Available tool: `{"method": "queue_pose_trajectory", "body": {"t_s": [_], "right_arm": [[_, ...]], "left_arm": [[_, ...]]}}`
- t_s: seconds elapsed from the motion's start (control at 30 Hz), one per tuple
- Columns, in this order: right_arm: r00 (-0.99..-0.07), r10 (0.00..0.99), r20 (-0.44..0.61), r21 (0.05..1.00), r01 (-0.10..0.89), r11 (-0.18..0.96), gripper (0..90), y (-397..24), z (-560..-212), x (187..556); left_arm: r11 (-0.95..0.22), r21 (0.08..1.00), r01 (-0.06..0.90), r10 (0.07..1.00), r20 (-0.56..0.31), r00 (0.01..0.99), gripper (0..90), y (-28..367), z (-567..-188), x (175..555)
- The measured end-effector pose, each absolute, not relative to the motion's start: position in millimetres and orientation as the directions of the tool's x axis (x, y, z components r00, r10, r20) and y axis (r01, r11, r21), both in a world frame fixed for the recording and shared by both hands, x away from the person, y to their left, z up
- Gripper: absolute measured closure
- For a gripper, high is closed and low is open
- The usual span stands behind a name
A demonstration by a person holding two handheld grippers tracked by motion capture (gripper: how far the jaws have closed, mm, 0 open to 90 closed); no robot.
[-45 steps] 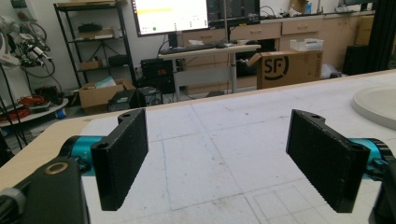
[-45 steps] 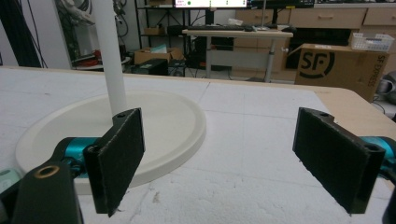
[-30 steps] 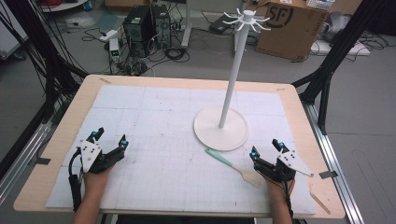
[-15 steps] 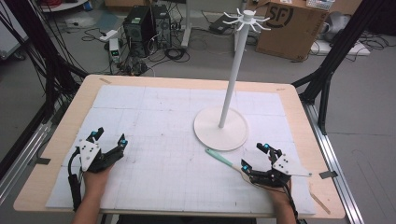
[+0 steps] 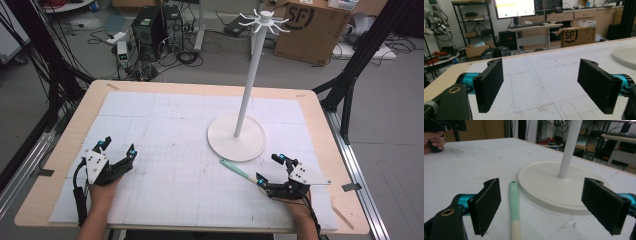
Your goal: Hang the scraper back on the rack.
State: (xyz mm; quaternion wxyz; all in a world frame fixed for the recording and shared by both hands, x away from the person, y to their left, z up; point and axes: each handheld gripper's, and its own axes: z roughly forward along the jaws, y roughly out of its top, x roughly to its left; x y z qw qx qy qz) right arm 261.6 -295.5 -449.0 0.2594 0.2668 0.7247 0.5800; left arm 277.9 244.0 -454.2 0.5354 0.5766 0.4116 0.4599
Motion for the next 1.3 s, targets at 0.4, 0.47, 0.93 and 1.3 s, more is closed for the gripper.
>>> {"method": "queue_pose_trajectory", "body": {"t_s": [0.4, 0.47, 0.93, 1.3], "right_arm": [[-0.757, 0.652, 0.04, 0.883, 0.333, 0.332, 21.7, -286, -444, 277], [-0.758, 0.65, 0.043, 0.868, 0.351, 0.352, 22.2, -283, -440, 279], [-0.791, 0.611, 0.037, 0.797, 0.392, 0.459, 26.9, -267, -417, 281], [-0.799, 0.599, 0.052, 0.727, 0.441, 0.526, 29.6, -259, -416, 287]], "left_arm": [[-0.087, 0.996, -0.016, 0.967, 0.089, 0.238, 21.7, 244, -454, 278], [-0.087, 0.996, -0.016, 0.967, 0.088, 0.238, 21.7, 244, -454, 278], [-0.088, 0.996, -0.018, 0.967, 0.09, 0.238, 21.4, 244, -454, 278], [-0.088, 0.996, -0.018, 0.967, 0.09, 0.238, 21.4, 244, -454, 278]]}}
